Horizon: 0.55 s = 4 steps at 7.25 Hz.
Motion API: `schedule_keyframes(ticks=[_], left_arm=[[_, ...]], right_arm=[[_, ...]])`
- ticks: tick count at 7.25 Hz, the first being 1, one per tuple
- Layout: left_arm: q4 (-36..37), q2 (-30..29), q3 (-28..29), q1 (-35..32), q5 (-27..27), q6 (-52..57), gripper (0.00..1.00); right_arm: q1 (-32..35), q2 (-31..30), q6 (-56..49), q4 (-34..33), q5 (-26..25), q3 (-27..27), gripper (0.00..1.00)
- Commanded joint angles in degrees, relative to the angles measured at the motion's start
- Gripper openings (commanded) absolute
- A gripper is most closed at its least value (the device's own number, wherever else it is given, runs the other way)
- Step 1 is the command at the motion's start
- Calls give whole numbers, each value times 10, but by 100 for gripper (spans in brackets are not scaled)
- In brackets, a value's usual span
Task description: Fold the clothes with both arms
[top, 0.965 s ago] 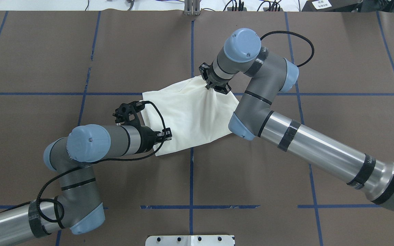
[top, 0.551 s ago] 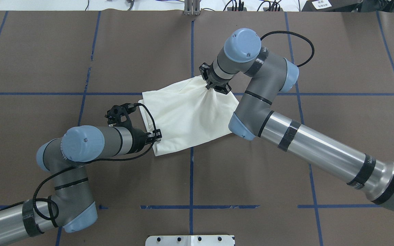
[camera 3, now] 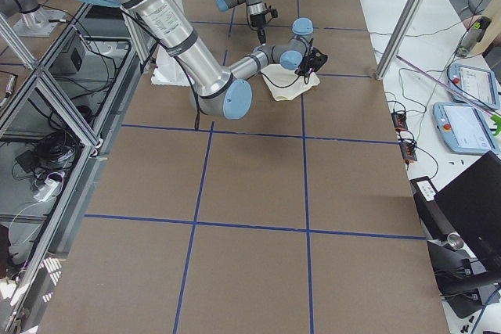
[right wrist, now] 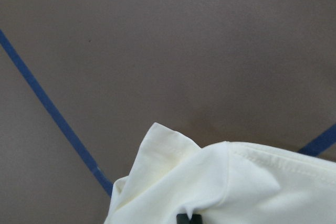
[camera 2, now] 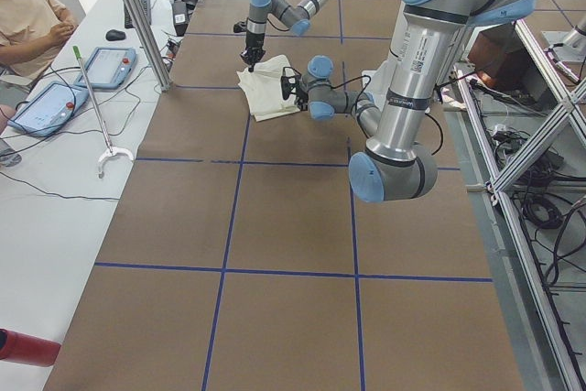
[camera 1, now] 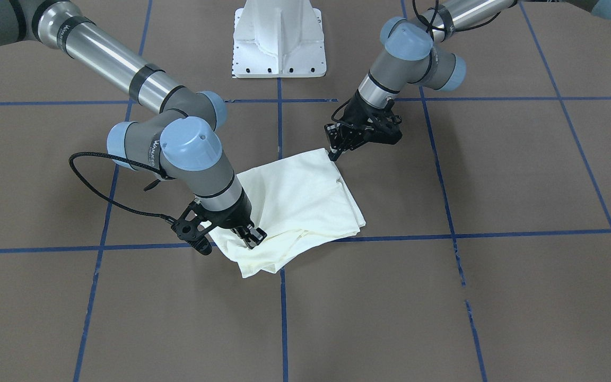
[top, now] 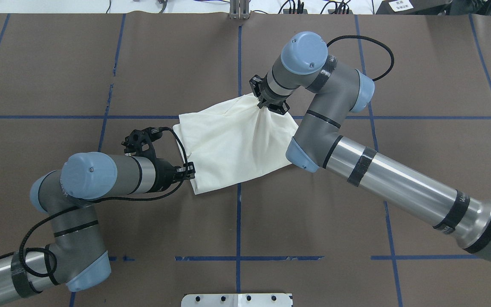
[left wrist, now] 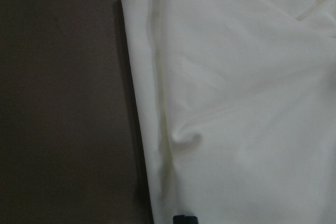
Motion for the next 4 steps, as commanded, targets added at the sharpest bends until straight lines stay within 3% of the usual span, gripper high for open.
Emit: schedule_keyframes(ticks=[1,3,4], left_arm=[[77,7,-75,-20,-16,3,0],[81,49,-108,-68,-33,97,0],[81,71,-108,-129,-92,169,0]], right_arm=[[7,-11,0,-3,8,21,99],[51,-119,-49,-5,67,132,100],[88,-171,-100,-5,104,171,100]])
